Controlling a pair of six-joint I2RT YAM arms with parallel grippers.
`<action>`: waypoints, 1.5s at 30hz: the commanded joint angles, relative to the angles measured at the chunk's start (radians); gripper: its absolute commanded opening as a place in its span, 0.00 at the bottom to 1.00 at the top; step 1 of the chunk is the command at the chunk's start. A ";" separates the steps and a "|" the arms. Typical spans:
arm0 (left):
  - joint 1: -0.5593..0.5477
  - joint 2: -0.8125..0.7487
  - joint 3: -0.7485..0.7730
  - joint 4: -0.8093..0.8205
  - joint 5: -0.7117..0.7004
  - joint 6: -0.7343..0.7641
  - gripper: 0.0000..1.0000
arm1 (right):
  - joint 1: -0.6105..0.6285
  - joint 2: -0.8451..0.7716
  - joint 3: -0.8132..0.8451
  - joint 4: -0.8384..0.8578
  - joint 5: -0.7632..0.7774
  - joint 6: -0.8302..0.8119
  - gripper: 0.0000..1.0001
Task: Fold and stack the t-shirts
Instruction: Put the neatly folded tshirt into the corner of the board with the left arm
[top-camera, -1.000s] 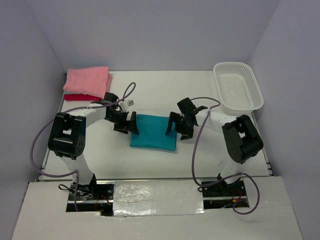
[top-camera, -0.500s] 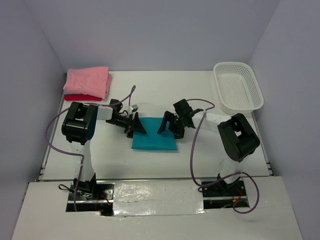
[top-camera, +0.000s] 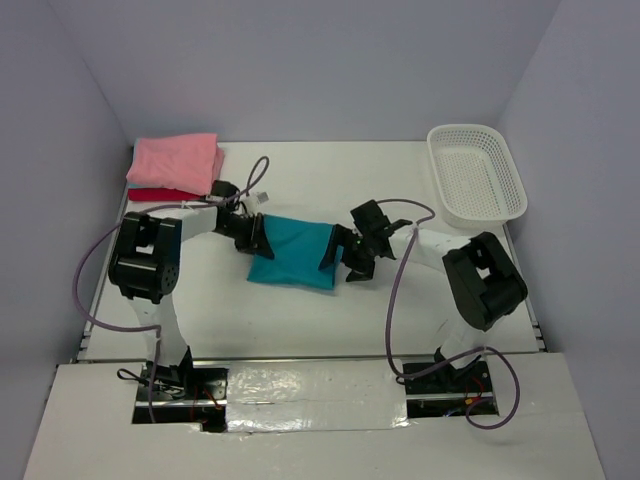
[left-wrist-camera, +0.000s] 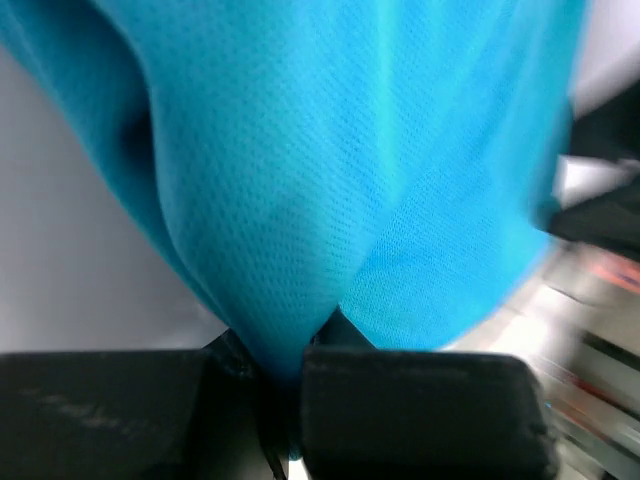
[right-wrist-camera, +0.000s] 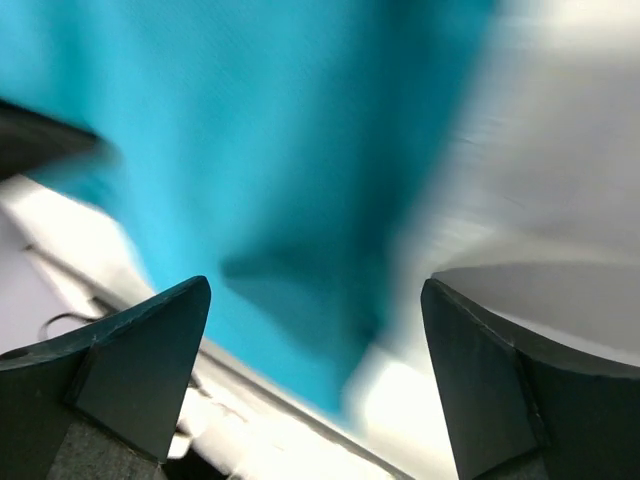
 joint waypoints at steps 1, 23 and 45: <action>0.033 -0.082 0.160 -0.069 -0.370 0.212 0.00 | -0.029 -0.104 0.019 -0.155 0.098 -0.091 0.94; 0.100 0.314 1.239 -0.222 -1.089 0.697 0.00 | -0.072 -0.168 0.080 -0.362 0.242 -0.221 0.96; 0.416 0.355 1.323 -0.420 -0.798 0.694 0.00 | -0.069 -0.099 0.129 -0.384 0.208 -0.240 0.95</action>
